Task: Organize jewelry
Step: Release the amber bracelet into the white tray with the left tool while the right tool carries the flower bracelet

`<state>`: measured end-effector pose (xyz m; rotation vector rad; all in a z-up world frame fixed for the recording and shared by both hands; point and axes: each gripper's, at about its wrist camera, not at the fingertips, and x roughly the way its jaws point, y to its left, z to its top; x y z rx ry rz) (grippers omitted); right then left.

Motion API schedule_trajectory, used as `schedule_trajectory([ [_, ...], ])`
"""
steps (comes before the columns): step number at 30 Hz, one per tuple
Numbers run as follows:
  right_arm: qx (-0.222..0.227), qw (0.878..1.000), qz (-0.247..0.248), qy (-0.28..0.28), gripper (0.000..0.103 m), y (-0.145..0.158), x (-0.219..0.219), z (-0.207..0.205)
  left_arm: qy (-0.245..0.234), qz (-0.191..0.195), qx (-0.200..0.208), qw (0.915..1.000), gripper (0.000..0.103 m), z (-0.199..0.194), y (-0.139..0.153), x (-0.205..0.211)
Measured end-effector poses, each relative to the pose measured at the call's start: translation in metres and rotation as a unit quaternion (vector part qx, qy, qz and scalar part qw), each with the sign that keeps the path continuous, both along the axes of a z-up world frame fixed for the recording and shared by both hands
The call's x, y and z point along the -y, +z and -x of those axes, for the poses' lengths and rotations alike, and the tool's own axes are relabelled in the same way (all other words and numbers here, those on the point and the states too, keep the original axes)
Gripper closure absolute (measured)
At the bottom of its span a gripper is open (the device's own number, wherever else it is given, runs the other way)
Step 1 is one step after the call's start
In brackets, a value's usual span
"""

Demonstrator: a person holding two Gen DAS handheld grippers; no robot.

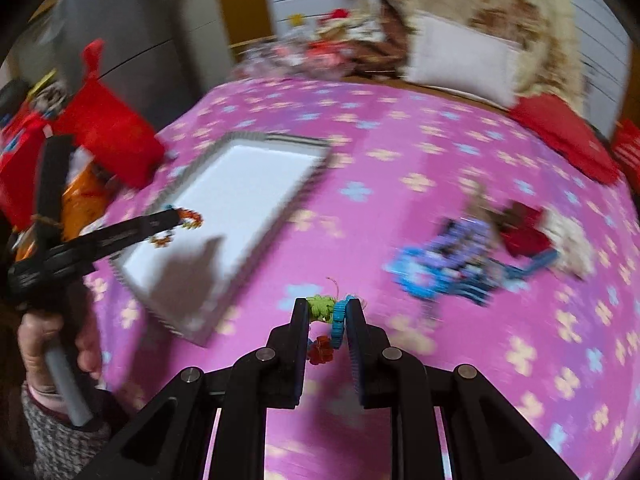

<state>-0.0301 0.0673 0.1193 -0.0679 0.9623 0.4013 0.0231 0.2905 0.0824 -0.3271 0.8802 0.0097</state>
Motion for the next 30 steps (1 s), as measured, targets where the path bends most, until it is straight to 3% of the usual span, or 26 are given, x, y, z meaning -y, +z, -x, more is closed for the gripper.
schedule_trajectory([
  [5, -0.029, 0.997, -0.028, 0.064, 0.086, -0.009, -0.075, -0.012, 0.082, 0.002, -0.026, 0.9963, 0.091, 0.004, -0.013, -0.045],
  [11, -0.076, 0.990, -0.028, 0.111, 0.086, -0.047, -0.143, -0.033, 0.140, -0.003, -0.054, 0.9887, 0.091, 0.003, -0.026, -0.076],
  [16, -0.111, 0.987, -0.024, 0.113, 0.086, -0.080, -0.158, -0.053, 0.168, 0.001, -0.053, 0.9844, 0.089, 0.008, -0.023, -0.088],
  [19, -0.120, 0.987, -0.020, 0.108, 0.086, -0.085, -0.151, -0.057, 0.169, 0.002, -0.045, 0.9846, 0.075, 0.008, -0.019, -0.090],
  [22, -0.105, 0.988, -0.007, 0.109, 0.080, -0.076, -0.146, -0.052, 0.172, 0.012, -0.039, 0.9842, 0.069, 0.009, -0.017, -0.093],
  [24, -0.073, 0.992, 0.008, 0.104, 0.055, -0.066, -0.140, -0.043, 0.178, 0.021, -0.036, 0.9831, 0.069, 0.010, -0.016, -0.096],
  [27, -0.019, 0.994, 0.055, 0.095, 0.053, -0.060, -0.135, -0.025, 0.189, 0.025, -0.033, 0.9810, 0.069, 0.013, -0.015, -0.100],
  [30, -0.006, 0.989, 0.113, 0.092, 0.053, -0.070, -0.137, -0.018, 0.196, 0.030, -0.030, 0.9797, 0.069, 0.014, -0.014, -0.101],
])
